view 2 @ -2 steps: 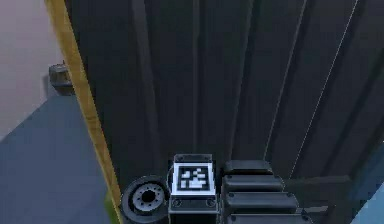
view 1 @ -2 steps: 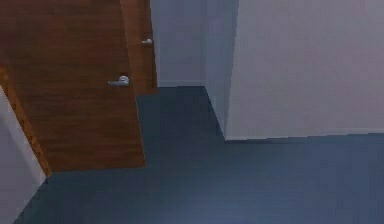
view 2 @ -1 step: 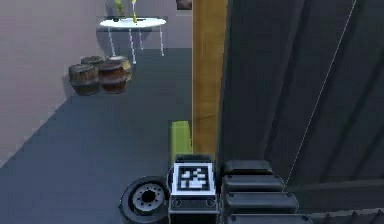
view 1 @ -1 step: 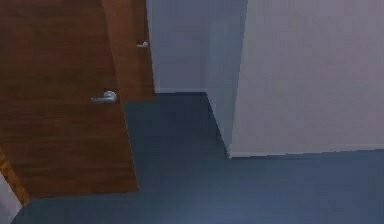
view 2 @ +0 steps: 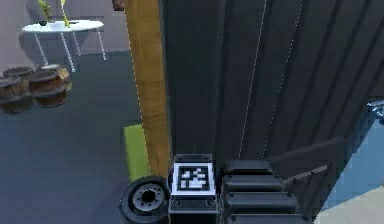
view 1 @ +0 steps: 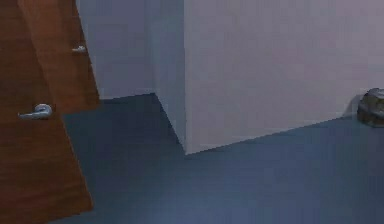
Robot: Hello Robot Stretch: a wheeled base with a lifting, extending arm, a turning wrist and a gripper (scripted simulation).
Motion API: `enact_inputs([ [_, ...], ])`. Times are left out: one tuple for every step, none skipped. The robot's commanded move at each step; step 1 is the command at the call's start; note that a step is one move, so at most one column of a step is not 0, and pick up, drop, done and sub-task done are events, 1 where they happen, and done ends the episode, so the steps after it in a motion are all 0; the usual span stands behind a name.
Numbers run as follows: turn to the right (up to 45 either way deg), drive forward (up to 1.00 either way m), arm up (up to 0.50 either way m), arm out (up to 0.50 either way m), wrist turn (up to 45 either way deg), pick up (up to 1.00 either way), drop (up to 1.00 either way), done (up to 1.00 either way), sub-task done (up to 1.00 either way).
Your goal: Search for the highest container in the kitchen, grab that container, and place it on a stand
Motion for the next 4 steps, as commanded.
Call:
enact_inputs([
  [0.0, 0.8, 0.0, 0.0, 0.0, 0.0, 0.0, 0.0, 0.0],
  [45.0, 0.0, 0.0, 0.0, 0.0, 0.0, 0.0, 0.0, 0.0],
  [27.0, 0.0, 0.0, 0.0, 0.0, 0.0, 0.0, 0.0, 0.0],
  [3.0, 0.0, 0.0, 0.0, 0.0, 0.0, 0.0, 0.0, 0.0],
])
